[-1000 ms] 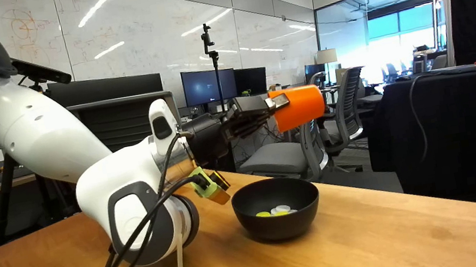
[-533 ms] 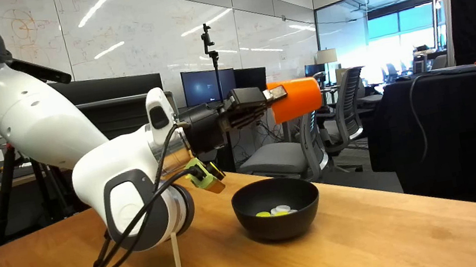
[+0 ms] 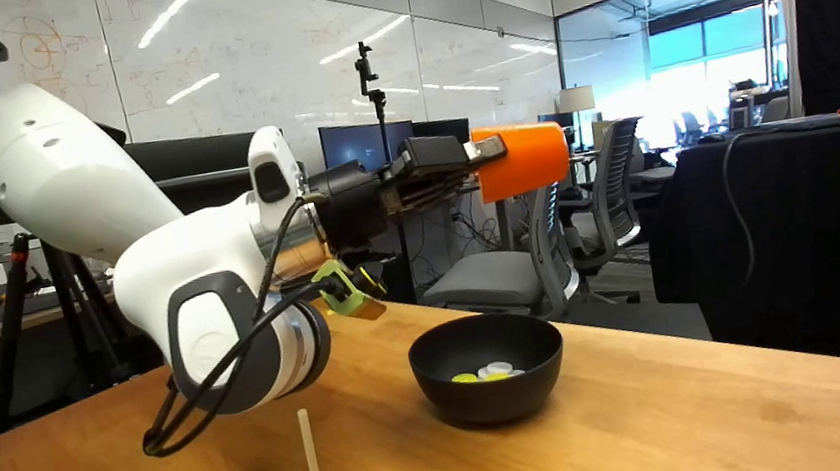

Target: Pour the things in the orange cup into the bowl

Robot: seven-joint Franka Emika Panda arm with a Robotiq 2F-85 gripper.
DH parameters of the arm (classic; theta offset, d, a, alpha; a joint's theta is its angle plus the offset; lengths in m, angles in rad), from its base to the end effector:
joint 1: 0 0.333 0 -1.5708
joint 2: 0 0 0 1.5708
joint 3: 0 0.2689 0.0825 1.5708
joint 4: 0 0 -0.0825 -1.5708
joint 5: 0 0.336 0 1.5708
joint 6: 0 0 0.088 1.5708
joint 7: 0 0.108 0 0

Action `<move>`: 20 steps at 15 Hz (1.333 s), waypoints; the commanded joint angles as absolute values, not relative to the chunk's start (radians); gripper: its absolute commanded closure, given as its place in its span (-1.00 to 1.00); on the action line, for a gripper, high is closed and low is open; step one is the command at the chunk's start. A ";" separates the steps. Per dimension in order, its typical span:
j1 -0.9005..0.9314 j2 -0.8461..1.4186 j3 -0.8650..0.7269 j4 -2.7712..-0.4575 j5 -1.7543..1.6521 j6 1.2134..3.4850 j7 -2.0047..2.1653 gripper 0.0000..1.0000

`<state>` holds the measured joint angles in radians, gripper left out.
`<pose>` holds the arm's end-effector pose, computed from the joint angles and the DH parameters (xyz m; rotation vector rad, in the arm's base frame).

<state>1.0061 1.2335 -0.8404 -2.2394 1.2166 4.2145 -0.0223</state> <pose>0.4495 -0.0165 0.2264 1.5714 -0.2331 1.6650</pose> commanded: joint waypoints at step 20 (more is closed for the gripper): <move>0.471 0.625 -0.352 -2.303 1.063 4.250 -0.257 0.92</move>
<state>0.5749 0.7214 -0.4611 -2.2820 1.0797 4.2144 -0.1829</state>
